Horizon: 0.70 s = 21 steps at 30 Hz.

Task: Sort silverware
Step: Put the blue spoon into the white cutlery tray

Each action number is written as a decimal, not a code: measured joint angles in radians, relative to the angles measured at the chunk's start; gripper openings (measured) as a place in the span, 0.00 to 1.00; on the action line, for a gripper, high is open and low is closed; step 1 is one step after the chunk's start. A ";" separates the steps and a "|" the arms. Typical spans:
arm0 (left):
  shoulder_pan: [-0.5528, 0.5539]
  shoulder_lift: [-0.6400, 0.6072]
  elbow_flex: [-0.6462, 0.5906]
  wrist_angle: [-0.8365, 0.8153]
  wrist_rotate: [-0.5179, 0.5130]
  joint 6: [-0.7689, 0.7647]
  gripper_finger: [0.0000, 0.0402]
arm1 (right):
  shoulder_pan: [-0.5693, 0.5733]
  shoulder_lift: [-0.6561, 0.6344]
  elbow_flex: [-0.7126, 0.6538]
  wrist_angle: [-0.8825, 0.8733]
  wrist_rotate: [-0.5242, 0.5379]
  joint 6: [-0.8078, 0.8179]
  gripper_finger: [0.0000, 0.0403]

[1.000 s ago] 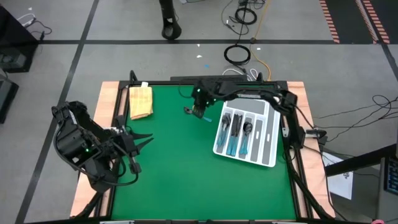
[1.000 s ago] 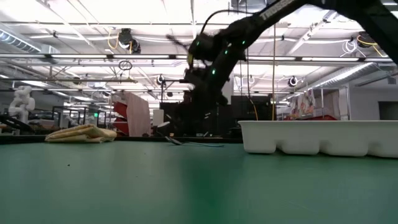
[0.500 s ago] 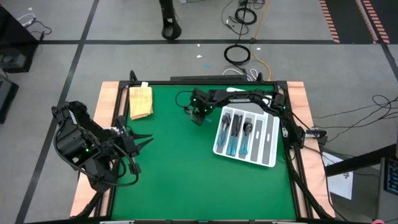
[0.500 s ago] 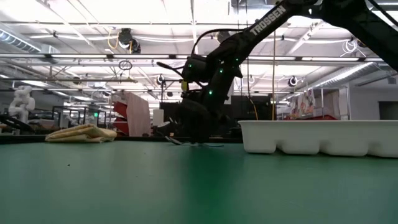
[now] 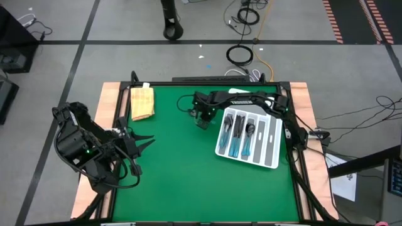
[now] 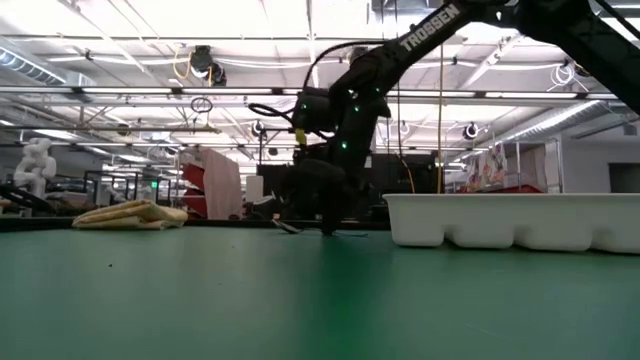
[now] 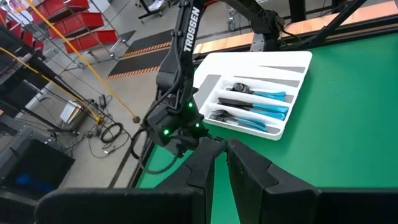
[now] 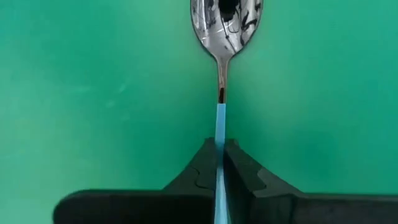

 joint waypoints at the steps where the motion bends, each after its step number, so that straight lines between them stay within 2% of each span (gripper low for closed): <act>1: 0.000 0.000 0.000 0.000 0.000 0.000 0.13 | 0.008 -0.002 0.018 -0.020 -0.007 0.001 0.00; 6: -0.001 0.000 0.000 0.000 0.000 0.000 0.13 | 0.034 -0.023 0.179 -0.089 -0.020 0.030 0.00; 11: -0.001 0.000 0.000 0.000 0.001 -0.001 0.13 | 0.032 -0.026 0.334 -0.269 0.038 0.148 0.00; 15: -0.001 0.000 0.000 0.000 0.027 0.000 0.13 | 0.037 -0.083 0.359 -0.436 0.102 0.231 0.00; 18: -0.001 0.000 0.000 0.000 0.036 0.000 0.13 | 0.055 -0.114 0.351 -0.434 0.163 0.193 0.00; 21: -0.001 0.000 0.000 0.000 0.037 0.000 0.13 | 0.070 -0.110 0.351 -0.343 0.183 0.064 0.01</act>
